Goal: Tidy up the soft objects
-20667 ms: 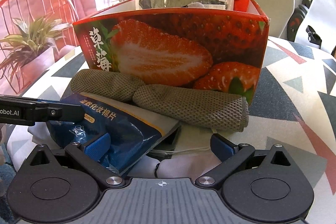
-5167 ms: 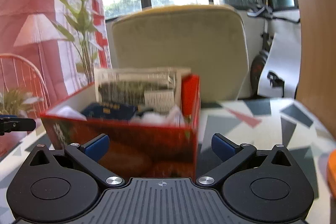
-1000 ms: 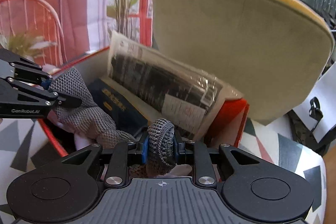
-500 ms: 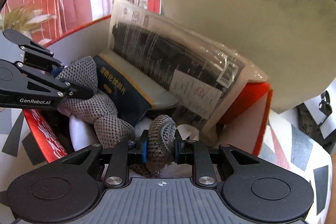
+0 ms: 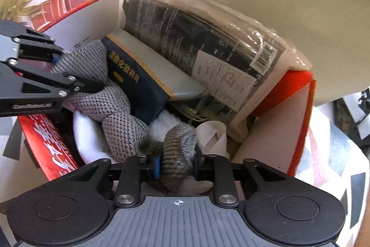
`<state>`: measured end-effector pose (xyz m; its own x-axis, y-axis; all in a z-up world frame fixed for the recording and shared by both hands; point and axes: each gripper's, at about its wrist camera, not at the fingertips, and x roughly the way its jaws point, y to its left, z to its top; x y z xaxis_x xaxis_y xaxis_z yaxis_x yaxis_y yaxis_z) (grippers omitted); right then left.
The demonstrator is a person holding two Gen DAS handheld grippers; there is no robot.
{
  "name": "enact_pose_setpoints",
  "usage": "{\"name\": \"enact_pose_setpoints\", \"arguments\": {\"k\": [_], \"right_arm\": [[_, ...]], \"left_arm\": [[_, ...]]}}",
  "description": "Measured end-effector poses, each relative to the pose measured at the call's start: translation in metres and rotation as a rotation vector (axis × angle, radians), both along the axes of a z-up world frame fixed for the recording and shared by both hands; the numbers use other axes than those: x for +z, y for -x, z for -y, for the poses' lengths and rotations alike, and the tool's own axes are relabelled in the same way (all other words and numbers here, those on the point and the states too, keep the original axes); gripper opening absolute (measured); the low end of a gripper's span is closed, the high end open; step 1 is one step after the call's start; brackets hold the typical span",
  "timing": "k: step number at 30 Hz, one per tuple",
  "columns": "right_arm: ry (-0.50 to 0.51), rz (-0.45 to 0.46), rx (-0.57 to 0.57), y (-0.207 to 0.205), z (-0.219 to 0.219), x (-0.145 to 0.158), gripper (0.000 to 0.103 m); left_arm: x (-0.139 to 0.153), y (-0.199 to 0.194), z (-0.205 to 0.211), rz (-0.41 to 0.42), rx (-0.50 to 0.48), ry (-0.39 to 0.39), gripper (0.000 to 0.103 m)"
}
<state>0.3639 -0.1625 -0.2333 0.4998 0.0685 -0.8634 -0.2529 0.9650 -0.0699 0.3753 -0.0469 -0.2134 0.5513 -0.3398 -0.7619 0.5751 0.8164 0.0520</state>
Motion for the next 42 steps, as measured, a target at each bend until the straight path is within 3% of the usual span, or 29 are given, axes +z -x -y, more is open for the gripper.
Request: {"name": "enact_pose_setpoints", "arguments": {"k": [3,5,6,9,13,15,23,33,42], "right_arm": [[0.018,0.052,-0.028,0.005,0.001,0.005,0.036],[0.023,0.097,-0.047,0.009,0.003,0.012,0.043],[0.026,0.122,-0.057,0.012,0.005,0.016,0.052],[0.016,0.193,-0.090,0.018,0.012,0.030,0.065],[-0.045,0.275,-0.168,0.025,0.027,0.048,0.097],[-0.073,0.321,-0.177,0.031,0.029,0.059,0.102],[-0.191,0.429,-0.261,0.066,0.039,0.095,0.103],[-0.200,0.445,-0.349,0.101,0.032,0.116,0.103],[-0.232,0.513,-0.391,0.153,0.019,0.143,0.103]], "left_arm": [[0.014,0.007,-0.007,0.036,-0.011,0.041,0.072],[0.024,0.012,-0.012,0.061,-0.008,0.074,0.085],[0.030,0.013,-0.015,0.077,-0.001,0.088,0.094],[0.050,0.017,-0.024,0.109,0.025,0.144,0.101],[0.071,0.022,-0.029,0.147,0.068,0.193,0.103],[0.080,0.024,-0.031,0.166,0.096,0.181,0.103],[0.106,0.044,-0.032,0.261,0.131,0.177,0.103],[0.119,0.080,-0.031,0.313,0.218,0.079,0.103],[0.147,0.132,-0.049,0.345,0.255,0.175,0.103]]}}
